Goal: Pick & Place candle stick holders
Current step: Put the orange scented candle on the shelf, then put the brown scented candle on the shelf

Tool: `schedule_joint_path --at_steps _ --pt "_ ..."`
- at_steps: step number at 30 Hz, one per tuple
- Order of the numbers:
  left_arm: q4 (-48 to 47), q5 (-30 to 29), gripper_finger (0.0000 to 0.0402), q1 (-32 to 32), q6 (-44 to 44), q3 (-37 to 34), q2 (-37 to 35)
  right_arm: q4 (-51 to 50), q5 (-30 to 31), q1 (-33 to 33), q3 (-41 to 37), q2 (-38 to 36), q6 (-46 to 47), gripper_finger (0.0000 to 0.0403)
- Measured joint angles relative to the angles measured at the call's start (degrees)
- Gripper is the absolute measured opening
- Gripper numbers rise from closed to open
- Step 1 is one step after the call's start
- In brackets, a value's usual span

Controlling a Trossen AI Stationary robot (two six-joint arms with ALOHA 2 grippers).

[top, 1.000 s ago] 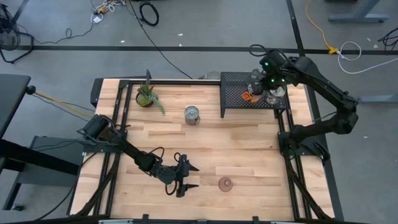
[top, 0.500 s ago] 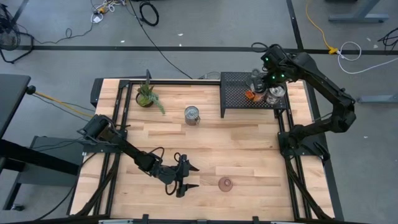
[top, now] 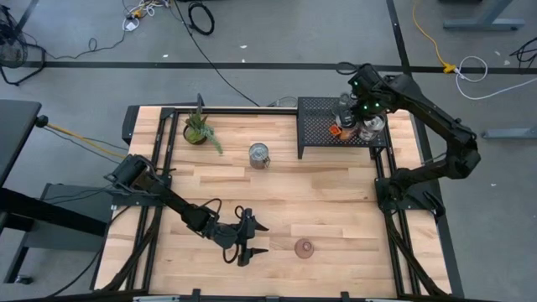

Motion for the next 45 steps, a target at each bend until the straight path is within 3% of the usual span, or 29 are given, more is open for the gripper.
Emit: schedule_joint_path --at_steps 13,27,45 --pt "0.0 0.0 0.0337 0.02 0.06 0.0 0.0 0.38 -0.04 -3.16 -0.5 -2.73 -1.52 0.0002" --pt "0.0 0.0 0.0337 0.02 0.04 0.0 0.0 0.76 0.77 -3.11 -4.07 -3.15 -1.77 0.0048" --pt "-0.26 -0.13 0.0337 0.08 0.08 0.0 0.0 4.04 -1.62 -3.13 -1.81 -7.5 -2.11 0.0052"
